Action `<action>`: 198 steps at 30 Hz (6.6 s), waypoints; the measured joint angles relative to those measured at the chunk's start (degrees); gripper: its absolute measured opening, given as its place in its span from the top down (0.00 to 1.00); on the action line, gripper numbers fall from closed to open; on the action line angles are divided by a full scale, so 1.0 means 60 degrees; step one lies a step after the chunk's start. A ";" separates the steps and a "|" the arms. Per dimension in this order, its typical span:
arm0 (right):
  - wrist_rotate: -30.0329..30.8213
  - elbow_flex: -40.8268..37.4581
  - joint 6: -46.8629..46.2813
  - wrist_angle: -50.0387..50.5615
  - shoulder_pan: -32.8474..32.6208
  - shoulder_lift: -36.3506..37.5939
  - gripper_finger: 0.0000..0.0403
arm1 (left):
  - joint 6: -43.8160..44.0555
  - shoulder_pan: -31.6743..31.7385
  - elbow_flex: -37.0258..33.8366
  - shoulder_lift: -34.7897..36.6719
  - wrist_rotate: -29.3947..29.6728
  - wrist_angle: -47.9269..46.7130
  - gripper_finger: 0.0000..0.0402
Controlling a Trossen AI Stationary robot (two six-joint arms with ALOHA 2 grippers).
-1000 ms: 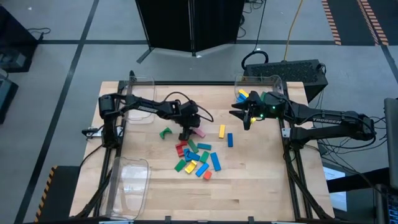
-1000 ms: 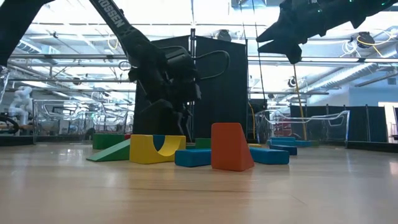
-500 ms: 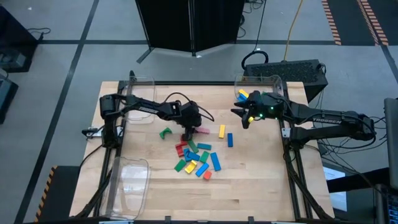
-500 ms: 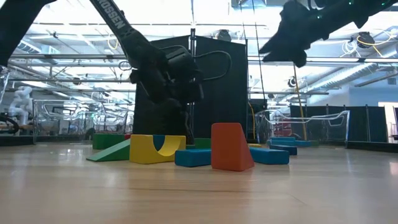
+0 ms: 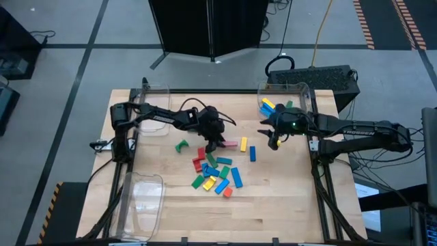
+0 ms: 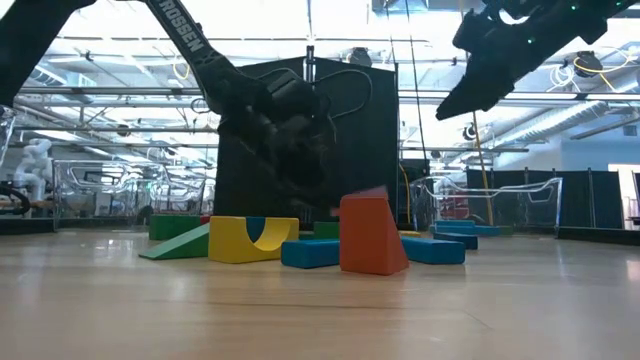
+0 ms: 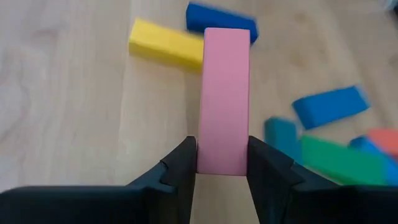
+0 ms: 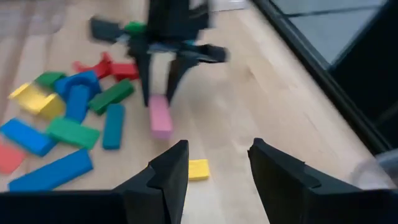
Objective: Sort blocks by size
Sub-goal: Put the pink rectangular block into the top right transparent bin
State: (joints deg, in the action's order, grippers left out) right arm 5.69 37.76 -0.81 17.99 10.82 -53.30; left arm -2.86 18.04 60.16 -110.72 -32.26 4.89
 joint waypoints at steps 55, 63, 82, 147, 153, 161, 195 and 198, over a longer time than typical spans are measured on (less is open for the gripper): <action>-0.0182 -0.0004 0.5182 -0.3941 -0.2261 -0.3224 0.77 | 0.2430 -0.0338 0.0026 0.0044 -0.3294 0.3206 0.69; -0.0226 -0.0004 0.5248 -0.3908 -0.2261 -0.3224 0.86 | 0.2434 -0.0338 0.0026 0.0044 -0.3364 0.3191 0.69; -0.0685 -0.0004 0.4587 -0.3944 -0.2261 -0.3209 0.86 | 0.1629 -0.0699 0.0010 0.0036 -0.3047 0.3386 0.69; 0.2544 -0.0007 -0.1170 0.0967 0.4868 -0.0979 0.87 | -0.0093 -0.1012 -0.0135 0.2375 0.2713 -0.0904 0.43; 0.2477 -0.0007 -0.0504 0.0358 0.5757 -0.2029 0.87 | -0.0093 -0.1012 -0.0135 0.2375 0.2715 -0.0904 0.43; 0.1259 -0.0007 -0.0139 -0.0572 0.6413 -0.3028 0.83 | -0.0129 -0.1012 -0.0134 0.2375 0.2716 -0.0900 0.43; 0.1292 -0.0007 0.0216 -0.1465 0.6693 -0.3665 0.69 | -0.0170 -0.1074 -0.0127 0.2364 0.4429 -0.1674 0.43; 0.1290 -0.0007 0.0180 -0.1450 0.6693 -0.3663 0.70 | -0.0170 -0.1074 -0.0127 0.2364 0.4428 -0.1748 0.43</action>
State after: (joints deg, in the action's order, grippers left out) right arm 13.43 37.71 0.27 9.30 50.98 -75.27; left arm -3.88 11.60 59.40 -96.53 -5.69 -5.60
